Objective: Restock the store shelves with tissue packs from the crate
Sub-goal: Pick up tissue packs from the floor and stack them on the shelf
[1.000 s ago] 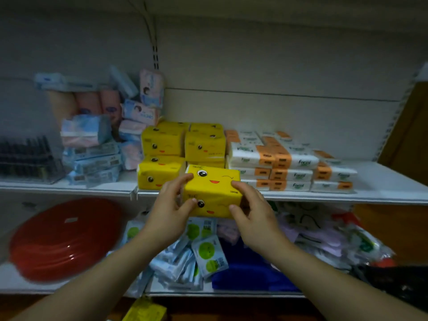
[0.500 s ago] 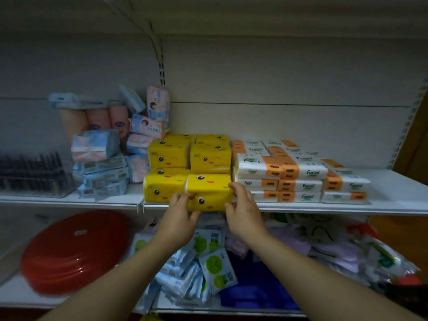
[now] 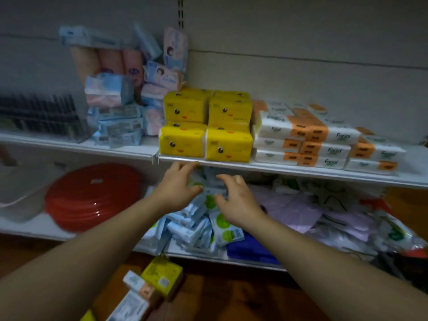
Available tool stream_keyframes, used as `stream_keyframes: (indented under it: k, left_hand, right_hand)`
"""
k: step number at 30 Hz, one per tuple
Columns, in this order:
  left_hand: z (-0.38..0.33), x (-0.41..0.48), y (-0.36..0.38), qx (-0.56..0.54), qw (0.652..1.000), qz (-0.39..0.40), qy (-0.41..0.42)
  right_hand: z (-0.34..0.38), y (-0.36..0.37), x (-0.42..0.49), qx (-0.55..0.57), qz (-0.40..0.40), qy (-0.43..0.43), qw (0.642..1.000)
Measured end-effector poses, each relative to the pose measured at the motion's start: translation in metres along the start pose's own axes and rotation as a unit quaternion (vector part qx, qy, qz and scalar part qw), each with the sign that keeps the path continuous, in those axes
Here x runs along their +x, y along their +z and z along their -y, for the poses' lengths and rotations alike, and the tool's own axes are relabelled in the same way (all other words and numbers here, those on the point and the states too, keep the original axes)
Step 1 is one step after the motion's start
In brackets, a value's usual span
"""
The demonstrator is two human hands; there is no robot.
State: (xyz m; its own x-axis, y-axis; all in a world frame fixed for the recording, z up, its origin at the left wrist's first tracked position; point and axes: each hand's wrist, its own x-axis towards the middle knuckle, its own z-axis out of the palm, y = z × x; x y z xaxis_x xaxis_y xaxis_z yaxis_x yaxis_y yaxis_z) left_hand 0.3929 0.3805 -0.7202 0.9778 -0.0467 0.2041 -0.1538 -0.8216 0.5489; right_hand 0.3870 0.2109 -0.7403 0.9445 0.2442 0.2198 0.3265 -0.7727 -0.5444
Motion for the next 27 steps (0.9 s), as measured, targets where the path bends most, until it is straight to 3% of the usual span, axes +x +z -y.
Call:
stream_keyframes:
  k: [5, 10, 19, 27]
  left_hand:
    - [0.078, -0.052, 0.024, 0.011, 0.994, 0.062, -0.094]
    - [0.153, -0.109, 0.050, 0.019, 0.969, 0.133, -0.208]
    - [0.235, -0.177, 0.083, 0.048, 0.931, 0.237, -0.272]
    - [0.283, -0.207, 0.063, 0.144, 0.897, 0.293, -0.299]
  right_hand:
    - [0.005, 0.060, -0.013, -0.041, 0.170, 0.005, 0.985]
    - [0.012, 0.126, -0.025, -0.113, 0.380, 0.006, 0.918]
    - [0.028, 0.235, -0.067, -0.120, 0.469, 0.008, 0.875]
    - [0.015, 0.346, -0.126, -0.021, 0.480, 0.128, 0.868]
